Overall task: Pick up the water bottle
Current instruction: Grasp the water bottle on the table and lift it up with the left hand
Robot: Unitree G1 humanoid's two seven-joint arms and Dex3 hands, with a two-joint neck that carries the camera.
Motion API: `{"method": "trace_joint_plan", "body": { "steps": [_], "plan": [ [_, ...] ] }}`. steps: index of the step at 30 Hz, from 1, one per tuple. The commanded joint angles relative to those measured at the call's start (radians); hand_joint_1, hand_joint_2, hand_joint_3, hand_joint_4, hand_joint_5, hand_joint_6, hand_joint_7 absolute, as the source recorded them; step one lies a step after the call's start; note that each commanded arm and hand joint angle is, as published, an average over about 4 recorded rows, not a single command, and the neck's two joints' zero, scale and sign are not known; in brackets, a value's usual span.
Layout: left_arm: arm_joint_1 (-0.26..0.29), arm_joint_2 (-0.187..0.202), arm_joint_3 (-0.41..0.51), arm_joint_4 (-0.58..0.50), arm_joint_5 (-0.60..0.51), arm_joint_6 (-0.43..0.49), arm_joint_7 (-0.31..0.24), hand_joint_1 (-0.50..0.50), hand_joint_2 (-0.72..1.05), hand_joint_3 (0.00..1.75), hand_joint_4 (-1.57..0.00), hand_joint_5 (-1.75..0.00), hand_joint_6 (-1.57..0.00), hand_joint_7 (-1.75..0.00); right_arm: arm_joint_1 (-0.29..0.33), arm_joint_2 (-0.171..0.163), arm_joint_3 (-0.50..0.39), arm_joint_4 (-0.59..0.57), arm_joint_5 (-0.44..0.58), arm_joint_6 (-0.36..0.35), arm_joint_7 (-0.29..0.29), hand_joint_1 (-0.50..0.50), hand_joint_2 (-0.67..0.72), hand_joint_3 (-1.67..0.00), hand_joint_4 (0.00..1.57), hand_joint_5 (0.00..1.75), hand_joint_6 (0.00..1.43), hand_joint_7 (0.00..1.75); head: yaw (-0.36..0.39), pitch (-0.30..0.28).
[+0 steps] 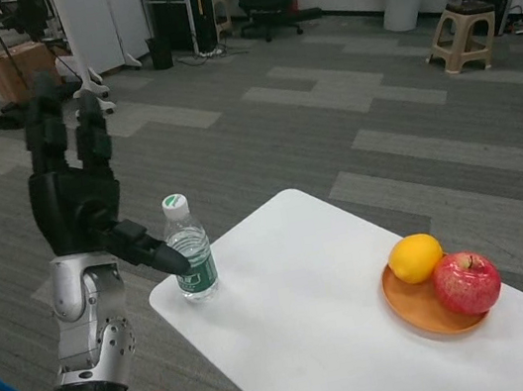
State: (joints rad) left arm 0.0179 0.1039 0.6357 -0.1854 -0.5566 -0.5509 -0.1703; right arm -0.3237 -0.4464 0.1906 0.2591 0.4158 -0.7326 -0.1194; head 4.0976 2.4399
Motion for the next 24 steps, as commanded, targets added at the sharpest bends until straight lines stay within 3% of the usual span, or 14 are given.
{"method": "trace_joint_plan", "body": {
  "steps": [1, 7, 12, 16, 24],
  "plan": [
    [0.05, -0.02, 0.036, 0.0, -0.019, -0.03, 0.002, -0.5, -0.72, 0.07, 0.0, 0.0, 0.0, -0.07, -0.032, -0.012, 0.008, 0.021, 0.003, 0.001, -0.002, -0.17, 0.66, 0.0, 0.0, 0.0, 0.0, 0.0, 0.009, 0.0],
    [0.117, -0.041, 0.092, 0.071, -0.022, -0.019, -0.036, -0.5, -0.72, 0.09, 0.0, 0.0, 0.0, -0.07, -0.038, -0.016, 0.018, 0.044, 0.006, 0.001, -0.002, -0.17, 0.66, 0.0, 0.0, 0.0, 0.0, 0.0, 0.011, 0.002],
    [0.126, -0.036, 0.118, 0.156, 0.002, 0.047, -0.079, -0.5, -0.72, 0.07, 0.0, 0.0, 0.0, -0.07, -0.037, -0.017, 0.018, 0.046, 0.006, 0.001, -0.002, -0.17, 0.66, 0.0, 0.0, 0.0, 0.0, 0.0, 0.006, -0.003],
    [0.117, -0.008, 0.127, 0.231, 0.027, 0.138, -0.114, -0.5, -0.72, 0.07, 0.0, 0.0, 0.0, -0.07, -0.037, -0.018, 0.016, 0.049, 0.008, 0.001, -0.002, -0.17, 0.66, 0.0, 0.0, 0.0, 0.0, 0.0, 0.001, -0.008],
    [0.09, 0.048, 0.102, 0.34, 0.011, 0.182, -0.13, -0.5, -0.72, 0.04, 0.0, 0.0, 0.0, -0.07, -0.036, -0.02, 0.026, 0.055, 0.008, 0.001, -0.002, -0.17, 0.66, 0.0, 0.0, 0.0, 0.0, 0.0, 0.005, -0.019]
  ]
}}
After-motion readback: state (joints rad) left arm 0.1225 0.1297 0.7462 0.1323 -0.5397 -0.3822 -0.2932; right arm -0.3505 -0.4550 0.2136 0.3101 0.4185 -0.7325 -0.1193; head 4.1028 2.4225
